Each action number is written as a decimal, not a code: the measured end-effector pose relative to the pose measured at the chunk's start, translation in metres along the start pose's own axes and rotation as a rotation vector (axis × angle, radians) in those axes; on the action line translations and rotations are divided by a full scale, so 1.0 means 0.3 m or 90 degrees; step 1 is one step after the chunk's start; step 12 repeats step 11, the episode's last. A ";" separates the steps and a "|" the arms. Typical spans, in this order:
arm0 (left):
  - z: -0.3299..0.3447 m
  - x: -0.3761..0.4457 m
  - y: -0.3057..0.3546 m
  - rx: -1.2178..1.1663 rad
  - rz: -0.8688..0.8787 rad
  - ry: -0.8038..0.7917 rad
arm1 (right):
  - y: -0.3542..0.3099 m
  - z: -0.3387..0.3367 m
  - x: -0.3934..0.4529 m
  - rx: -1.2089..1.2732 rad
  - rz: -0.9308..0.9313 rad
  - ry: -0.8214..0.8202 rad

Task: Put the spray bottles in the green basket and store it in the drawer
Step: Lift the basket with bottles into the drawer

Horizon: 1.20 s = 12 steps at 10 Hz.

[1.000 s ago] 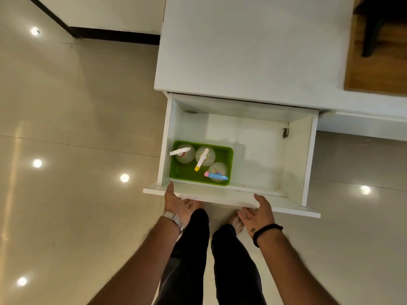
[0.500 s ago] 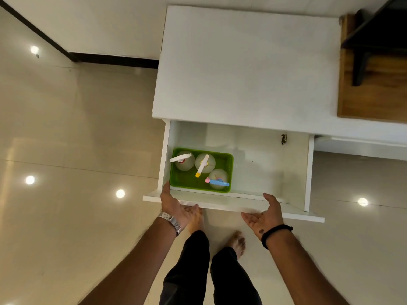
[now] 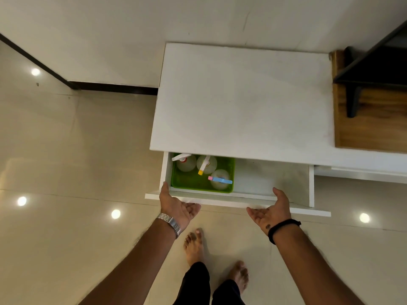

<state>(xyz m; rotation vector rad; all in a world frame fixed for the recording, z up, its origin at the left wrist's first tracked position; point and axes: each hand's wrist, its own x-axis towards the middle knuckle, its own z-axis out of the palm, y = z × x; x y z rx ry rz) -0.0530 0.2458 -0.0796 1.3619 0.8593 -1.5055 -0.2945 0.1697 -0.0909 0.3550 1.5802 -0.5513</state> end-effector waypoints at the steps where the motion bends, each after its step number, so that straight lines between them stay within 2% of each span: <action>1: 0.029 0.011 0.034 0.003 -0.003 -0.014 | -0.030 0.037 0.005 0.004 -0.015 -0.013; 6: 0.222 0.076 0.209 0.027 0.106 -0.069 | -0.200 0.242 0.037 0.105 -0.106 -0.139; 8: 0.231 0.081 0.232 0.071 0.121 -0.103 | -0.194 0.268 0.026 0.078 -0.131 -0.154; 9: 0.227 0.070 0.234 0.133 0.132 -0.110 | -0.178 0.267 0.009 -0.026 -0.165 -0.132; 10: 0.224 0.034 0.224 0.323 0.153 -0.094 | -0.124 0.248 -0.025 -0.287 -0.227 -0.089; 11: 0.206 -0.013 0.192 0.462 0.186 -0.089 | -0.051 0.240 -0.068 -0.455 -0.286 -0.091; 12: 0.206 -0.013 0.192 0.462 0.186 -0.089 | -0.051 0.240 -0.068 -0.455 -0.286 -0.091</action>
